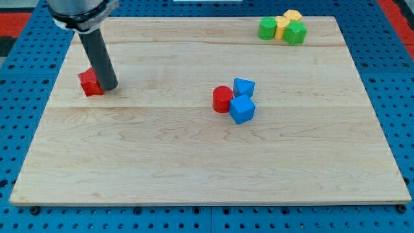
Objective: Move your arm towards the blue cube
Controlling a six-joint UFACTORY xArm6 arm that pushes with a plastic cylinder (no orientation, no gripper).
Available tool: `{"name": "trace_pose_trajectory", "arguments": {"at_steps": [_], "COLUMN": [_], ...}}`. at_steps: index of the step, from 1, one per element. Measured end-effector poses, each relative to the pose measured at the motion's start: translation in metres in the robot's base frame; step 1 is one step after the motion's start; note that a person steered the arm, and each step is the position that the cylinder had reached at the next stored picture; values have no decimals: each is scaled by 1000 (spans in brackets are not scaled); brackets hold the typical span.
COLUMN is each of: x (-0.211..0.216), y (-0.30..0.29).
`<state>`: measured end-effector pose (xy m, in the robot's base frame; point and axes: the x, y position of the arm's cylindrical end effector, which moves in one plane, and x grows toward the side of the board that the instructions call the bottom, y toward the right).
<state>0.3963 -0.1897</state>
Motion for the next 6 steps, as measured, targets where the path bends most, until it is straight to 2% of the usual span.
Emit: {"name": "trace_pose_trajectory", "arguments": {"at_steps": [2, 3, 4, 5, 6], "x": [0, 40, 102, 110, 90], "y": [-17, 21, 86, 176, 234]}}
